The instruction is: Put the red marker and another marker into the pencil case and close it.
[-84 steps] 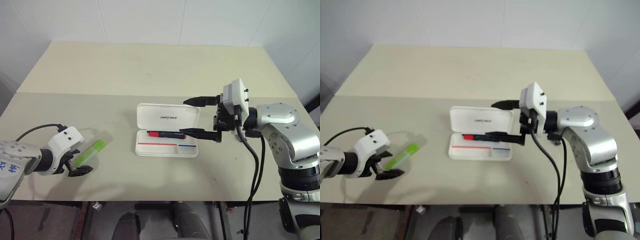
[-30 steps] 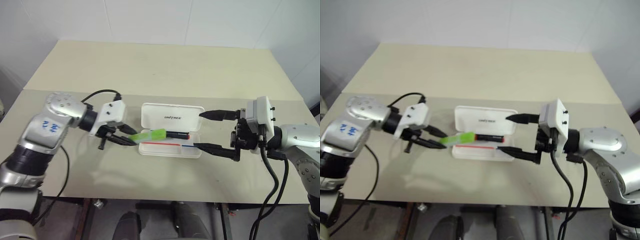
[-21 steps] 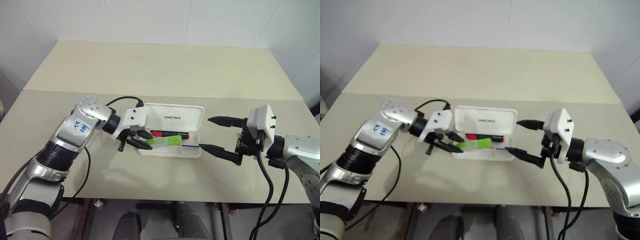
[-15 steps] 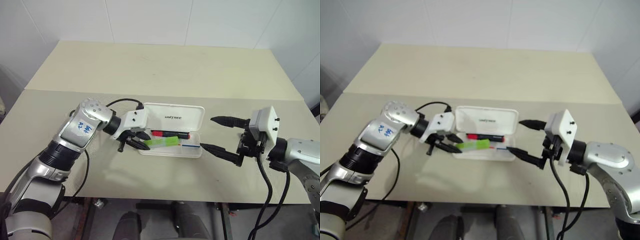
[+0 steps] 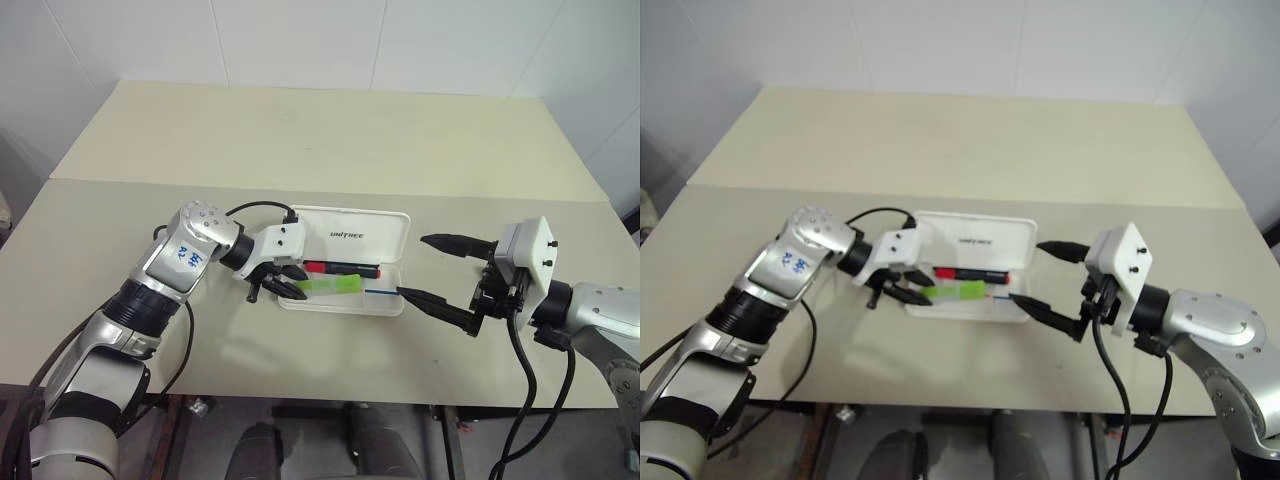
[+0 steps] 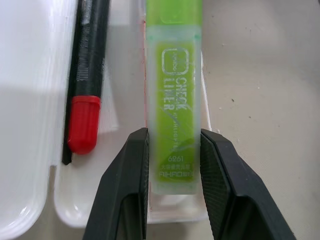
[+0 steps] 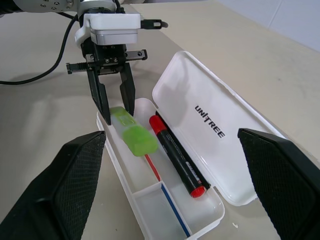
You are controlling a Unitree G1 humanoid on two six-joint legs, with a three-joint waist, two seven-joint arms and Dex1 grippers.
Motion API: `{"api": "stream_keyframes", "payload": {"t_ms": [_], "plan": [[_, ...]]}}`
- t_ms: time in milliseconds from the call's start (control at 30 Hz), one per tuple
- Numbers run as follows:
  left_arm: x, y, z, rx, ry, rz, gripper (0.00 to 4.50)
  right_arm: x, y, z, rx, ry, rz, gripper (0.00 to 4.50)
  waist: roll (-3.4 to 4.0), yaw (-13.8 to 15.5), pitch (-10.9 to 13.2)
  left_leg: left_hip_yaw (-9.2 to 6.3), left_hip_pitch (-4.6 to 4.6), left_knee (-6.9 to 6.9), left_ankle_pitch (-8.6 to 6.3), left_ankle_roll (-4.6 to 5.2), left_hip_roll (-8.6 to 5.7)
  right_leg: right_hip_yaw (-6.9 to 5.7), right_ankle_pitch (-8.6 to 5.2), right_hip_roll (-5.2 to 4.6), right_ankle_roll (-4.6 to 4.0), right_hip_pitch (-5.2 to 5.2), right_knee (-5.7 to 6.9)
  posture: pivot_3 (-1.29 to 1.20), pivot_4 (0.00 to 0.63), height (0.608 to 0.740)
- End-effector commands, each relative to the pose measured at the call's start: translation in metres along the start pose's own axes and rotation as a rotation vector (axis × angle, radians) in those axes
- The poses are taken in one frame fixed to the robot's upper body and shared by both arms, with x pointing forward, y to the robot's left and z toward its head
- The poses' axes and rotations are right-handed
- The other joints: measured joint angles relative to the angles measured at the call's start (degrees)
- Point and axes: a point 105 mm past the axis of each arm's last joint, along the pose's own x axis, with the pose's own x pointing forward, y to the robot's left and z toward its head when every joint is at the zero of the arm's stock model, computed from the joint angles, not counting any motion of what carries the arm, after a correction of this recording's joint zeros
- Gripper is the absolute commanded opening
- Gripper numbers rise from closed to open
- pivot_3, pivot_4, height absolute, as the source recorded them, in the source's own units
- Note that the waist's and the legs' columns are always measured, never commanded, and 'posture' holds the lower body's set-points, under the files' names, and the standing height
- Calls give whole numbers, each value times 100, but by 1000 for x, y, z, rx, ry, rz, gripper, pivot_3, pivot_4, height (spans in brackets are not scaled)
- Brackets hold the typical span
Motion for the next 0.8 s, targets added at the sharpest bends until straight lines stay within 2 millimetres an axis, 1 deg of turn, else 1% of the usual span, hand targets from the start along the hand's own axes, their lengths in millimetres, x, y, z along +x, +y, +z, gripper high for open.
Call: {"api": "stream_keyframes", "payload": {"t_ms": [33, 133, 167, 333, 467, 533, 567, 600, 633, 733, 800], "plan": [[-5, 6, 8, 47, -1, 24, 2076, -3, 1, 11, -39, -38, -9, 4500, 0, 2, 0, 0, 0, 0, 0, 0, 0, 0, 0, 0, 0, 0, 0, 0, 150, 740], [-5, 7, 13, 57, -21, 37, 3160, -2, 0, 11, -39, -41, -9, 4500, 0, 10, 0, 0, 0, 0, 0, 0, 0, 0, 1, 0, 1, 0, 1, 0, 150, 740], [-5, 7, 16, 56, -32, 36, 3415, -1, 0, 11, -39, -42, -8, 4500, 0, 10, 0, 0, 0, 1, 0, 0, 0, 0, 1, 0, 1, 0, 1, 0, 150, 740], [-8, 6, 21, 67, -47, 35, 3415, 2, -3, 9, -38, -46, -5, 4500, 0, 3, 0, 0, 0, 1, 0, 0, 0, 1, 1, 0, 2, 0, 0, 0, 150, 740], [-12, 4, 30, 72, -99, 31, 3415, 2, -7, 3, -18, -12, -22, 4500, 0, 9, 0, 0, -1, 1, 0, 0, 0, 1, 1, 0, 2, 0, 0, 0, 150, 740], [-14, 4, 32, 85, -105, 42, 3750, 1, -13, -1, -9, 7, -51, 4500, 0, 7, 0, 0, 0, 1, 0, 0, 0, 1, 1, -1, 2, 0, 0, 0, 150, 740], [-17, 2, 32, 89, -111, 36, 3972, 0, -18, -5, -4, 32, -73, 4500, 0, 6, 0, 0, 0, 1, 0, 0, 0, 1, 1, 0, 2, 0, 0, 0, 150, 740], [-20, 4, 33, 99, -121, 58, 4274, -1, -25, -11, 9, 63, -113, 4500, 0, 4, 0, 0, 0, 1, 0, 0, 0, 2, 1, 0, 2, 0, 1, 0, 150, 740], [-22, 6, 34, 104, -129, 74, 4468, -3, -30, -15, 17, 83, -140, 4500, 0, 1, 0, 0, 1, 0, 0, 0, 0, 1, 1, 0, 2, 0, 1, 0, 150, 740], [-32, 3, 41, 115, -192, 71, 4468, -10, -55, -32, 74, 170, -279, 4500, 0, -5, 0, 3, 1, 2, 1, 1, 0, 4, 2, -1, 2, 0, 2, 0, 150, 740], [-44, -7, 46, 131, -257, 23, 4468, -19, -74, -48, 118, 260, -403, 4500, 0, -15, 0, 3, 2, 2, 1, 1, 0, 4, 2, -1, 2, 0, 2, 0, 150, 740]]}}
